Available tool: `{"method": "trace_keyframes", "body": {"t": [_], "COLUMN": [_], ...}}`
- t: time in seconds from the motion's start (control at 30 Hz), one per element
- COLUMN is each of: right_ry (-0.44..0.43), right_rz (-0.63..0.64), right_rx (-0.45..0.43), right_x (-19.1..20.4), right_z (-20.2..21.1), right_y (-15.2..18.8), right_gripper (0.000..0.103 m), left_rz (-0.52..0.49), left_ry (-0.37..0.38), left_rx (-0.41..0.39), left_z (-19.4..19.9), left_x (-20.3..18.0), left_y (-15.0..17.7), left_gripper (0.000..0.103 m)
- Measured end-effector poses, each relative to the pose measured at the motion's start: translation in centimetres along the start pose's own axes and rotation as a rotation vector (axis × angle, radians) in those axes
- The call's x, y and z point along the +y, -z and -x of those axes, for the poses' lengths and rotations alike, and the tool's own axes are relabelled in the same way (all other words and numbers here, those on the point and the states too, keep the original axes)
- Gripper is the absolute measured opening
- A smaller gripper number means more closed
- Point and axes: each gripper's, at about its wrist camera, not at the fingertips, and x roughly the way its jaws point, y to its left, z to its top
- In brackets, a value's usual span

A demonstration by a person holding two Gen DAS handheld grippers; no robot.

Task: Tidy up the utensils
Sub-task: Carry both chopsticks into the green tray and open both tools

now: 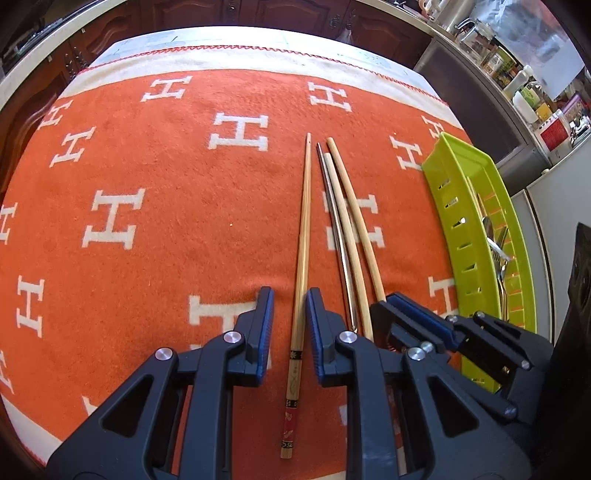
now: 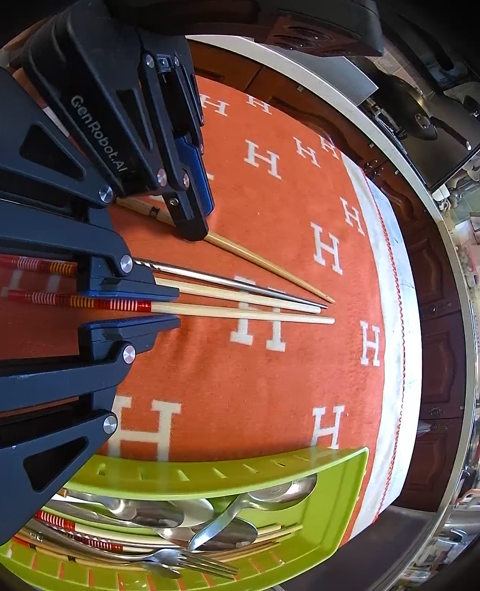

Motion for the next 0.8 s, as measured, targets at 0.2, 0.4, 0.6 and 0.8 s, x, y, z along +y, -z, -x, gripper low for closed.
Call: {"method": "trace_keyframes", "body": {"t": [0.2,0.4,0.6,0.8], "right_ry": [0.034,-0.096,-0.135,-0.060], "right_rz": [0.014,-0.115,-0.178,-0.222], "right_rx": [-0.004,0.002,-0.100,-0.170], "right_x": [0.5,-1.7,-4.2,-7.9], "right_z": [0.0,1.4,6.6,11.5], "right_y": [0.4,1.3,1.9,2.6], "right_gripper": [0.006,0.005,0.005,0.005], "left_rz": [0.046,0.093,0.065,-0.045], "left_ry": [0.017,0.044,0.105,0.188], "left_rx": [0.000,0.031,0.007,-0.018], "left_z": [0.3,1.4,4.3,7.4], "left_x": [1.1,1.6,-0.7,-6.5], "left_y": [0.3,0.9,0.8,0.2], "left_gripper": [0.005,0.005,0.005,0.005]}}
